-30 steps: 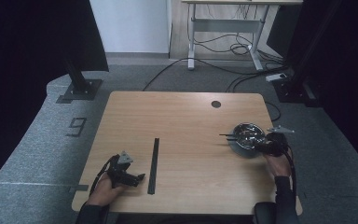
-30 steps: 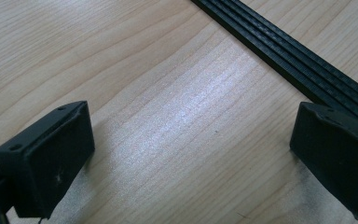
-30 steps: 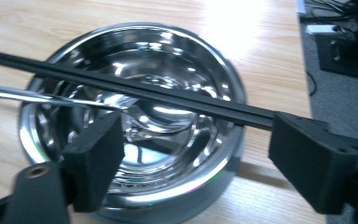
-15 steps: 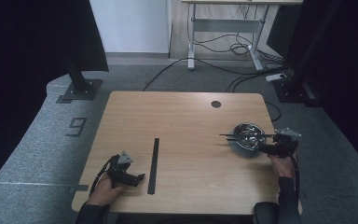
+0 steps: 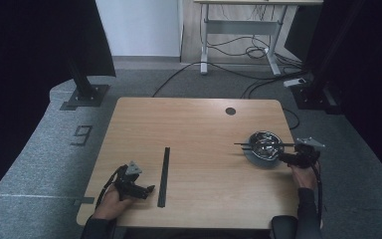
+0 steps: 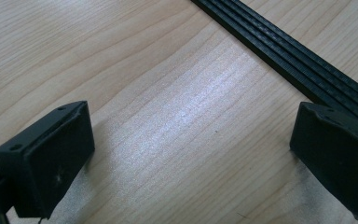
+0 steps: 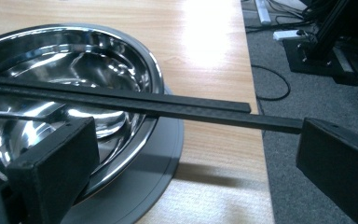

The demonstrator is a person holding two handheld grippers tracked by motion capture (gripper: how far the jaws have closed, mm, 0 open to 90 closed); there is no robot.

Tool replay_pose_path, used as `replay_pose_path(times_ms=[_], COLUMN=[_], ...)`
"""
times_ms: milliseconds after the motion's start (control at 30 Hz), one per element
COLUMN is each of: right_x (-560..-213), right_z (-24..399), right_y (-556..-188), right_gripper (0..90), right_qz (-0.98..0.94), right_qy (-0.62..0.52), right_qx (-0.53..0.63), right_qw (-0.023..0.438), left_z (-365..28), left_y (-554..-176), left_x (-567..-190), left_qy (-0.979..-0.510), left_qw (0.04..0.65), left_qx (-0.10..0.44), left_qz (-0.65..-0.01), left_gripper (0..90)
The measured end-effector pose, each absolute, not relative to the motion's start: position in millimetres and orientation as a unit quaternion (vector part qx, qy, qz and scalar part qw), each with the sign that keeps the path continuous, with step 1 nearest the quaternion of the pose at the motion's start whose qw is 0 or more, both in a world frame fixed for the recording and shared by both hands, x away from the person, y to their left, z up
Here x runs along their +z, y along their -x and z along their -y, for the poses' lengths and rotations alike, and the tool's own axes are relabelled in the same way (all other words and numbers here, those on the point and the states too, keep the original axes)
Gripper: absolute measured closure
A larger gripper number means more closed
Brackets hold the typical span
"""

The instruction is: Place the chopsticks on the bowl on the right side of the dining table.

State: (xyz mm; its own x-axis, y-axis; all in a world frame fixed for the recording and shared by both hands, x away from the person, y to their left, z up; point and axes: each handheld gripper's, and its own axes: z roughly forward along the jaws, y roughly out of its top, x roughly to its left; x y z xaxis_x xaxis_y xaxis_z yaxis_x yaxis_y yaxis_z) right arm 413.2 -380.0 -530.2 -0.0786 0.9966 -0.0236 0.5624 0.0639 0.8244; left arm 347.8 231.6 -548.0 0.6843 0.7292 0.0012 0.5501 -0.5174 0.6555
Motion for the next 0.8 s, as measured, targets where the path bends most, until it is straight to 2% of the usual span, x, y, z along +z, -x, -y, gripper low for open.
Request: replay_pose_path(times_ms=[800], right_x=[-536.1], right_z=[394.4], right_y=[-418.5], right_gripper=[0.0], right_qz=[-0.642], right_qy=[-0.6], right_qx=[0.375], right_qw=[0.297], left_z=[-231.5], left_y=[-347.8], left_x=[-548.0], left_qy=[-0.86], left_qw=[0.321], left_qx=[0.14], left_qz=[-0.372], left_gripper=[0.0])
